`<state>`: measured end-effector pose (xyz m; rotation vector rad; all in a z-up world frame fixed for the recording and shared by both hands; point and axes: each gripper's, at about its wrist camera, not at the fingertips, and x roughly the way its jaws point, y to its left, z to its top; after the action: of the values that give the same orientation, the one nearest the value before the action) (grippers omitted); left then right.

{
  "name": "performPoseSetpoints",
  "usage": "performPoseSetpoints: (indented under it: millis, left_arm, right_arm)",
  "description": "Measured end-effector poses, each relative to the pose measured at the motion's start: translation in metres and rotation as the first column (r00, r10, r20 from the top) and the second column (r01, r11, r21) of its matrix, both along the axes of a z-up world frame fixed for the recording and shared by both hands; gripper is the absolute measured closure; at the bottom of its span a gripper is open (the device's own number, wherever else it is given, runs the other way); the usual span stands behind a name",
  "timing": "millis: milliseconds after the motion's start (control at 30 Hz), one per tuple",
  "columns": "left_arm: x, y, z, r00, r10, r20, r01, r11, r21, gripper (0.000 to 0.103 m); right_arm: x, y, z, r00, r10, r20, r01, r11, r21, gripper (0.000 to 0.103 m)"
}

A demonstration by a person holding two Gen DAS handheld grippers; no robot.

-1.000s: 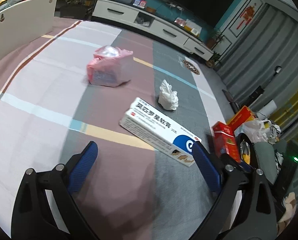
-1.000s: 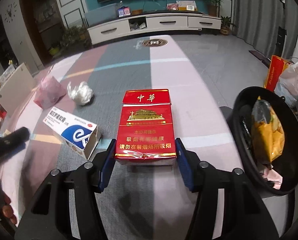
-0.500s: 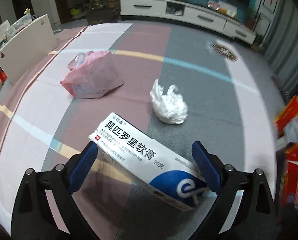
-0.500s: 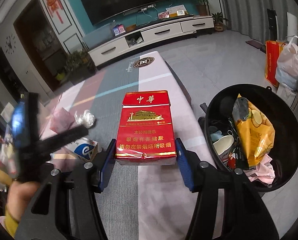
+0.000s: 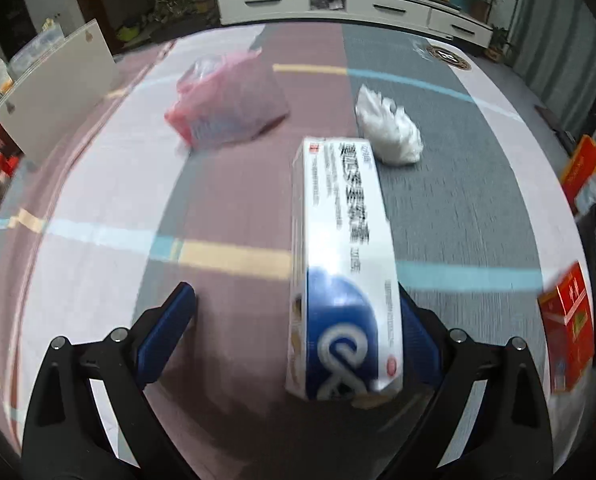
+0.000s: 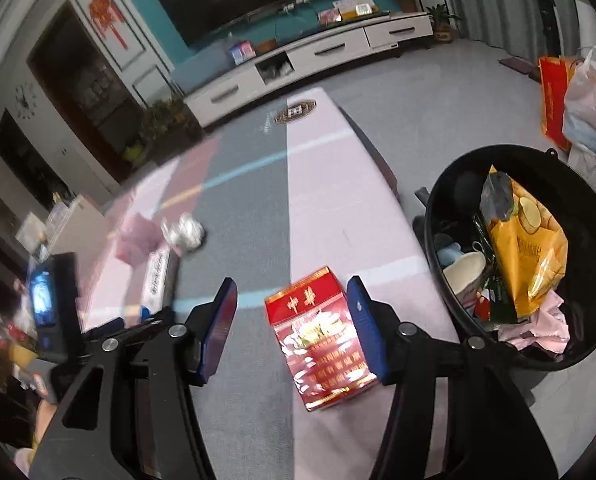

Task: Collect trash
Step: 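Grasp the red cigarette box with the right tool while the left tool grasps the medicine box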

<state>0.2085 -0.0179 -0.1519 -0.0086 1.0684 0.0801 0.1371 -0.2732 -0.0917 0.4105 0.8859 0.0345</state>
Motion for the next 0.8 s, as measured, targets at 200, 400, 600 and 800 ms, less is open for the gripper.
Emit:
performPoseSetpoints:
  millis: [200, 400, 600, 800]
  left_arm:
    - [-0.017, 0.002, 0.006, 0.991, -0.109, 0.075, 0.112, 0.993, -0.041, 0.059]
    - [-0.035, 0.005, 0.015, 0.974, -0.168, 0.155, 0.19, 0.972, -0.14, 0.061]
    - [-0.056, -0.002, 0.029, 0.923, -0.271, 0.273, 0.325, 0.928, -0.181, 0.062]
    - [-0.057, -0.012, 0.036, 0.906, -0.3, 0.297, 0.382, 0.884, -0.271, 0.062]
  right_arm:
    - [-0.006, 0.014, -0.006, 0.997, 0.074, -0.023, -0.077, 0.978, -0.193, 0.027]
    - [-0.001, 0.01, -0.027, 0.989, 0.111, -0.095, -0.131, 0.963, -0.236, 0.027]
    - [-0.002, 0.026, -0.041, 0.977, 0.166, -0.137, -0.203, 0.921, -0.331, 0.027]
    - [0.001, 0.03, -0.046, 0.979, 0.15, -0.135, -0.188, 0.919, -0.345, 0.046]
